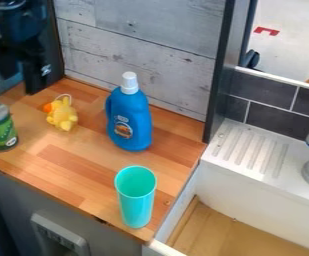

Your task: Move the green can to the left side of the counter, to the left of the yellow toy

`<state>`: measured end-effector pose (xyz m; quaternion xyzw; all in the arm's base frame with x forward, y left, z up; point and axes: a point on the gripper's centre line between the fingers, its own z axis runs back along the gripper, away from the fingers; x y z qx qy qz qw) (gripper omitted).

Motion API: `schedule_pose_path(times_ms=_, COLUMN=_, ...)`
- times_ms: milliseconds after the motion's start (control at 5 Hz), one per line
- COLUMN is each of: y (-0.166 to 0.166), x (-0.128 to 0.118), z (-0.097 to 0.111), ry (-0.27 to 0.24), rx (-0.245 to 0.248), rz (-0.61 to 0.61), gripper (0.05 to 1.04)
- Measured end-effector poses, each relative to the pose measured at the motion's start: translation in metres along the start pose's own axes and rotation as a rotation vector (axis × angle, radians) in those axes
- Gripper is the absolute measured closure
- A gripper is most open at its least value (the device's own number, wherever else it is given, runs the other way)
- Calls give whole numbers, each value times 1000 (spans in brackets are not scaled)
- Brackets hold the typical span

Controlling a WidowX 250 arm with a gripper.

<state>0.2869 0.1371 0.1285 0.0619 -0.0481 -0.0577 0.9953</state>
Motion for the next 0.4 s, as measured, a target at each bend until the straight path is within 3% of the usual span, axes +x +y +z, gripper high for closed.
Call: schedule_pose_path(times_ms=400, y=13, x=46, z=-5, ry=-6, rx=-18, rz=-115, gripper=83)
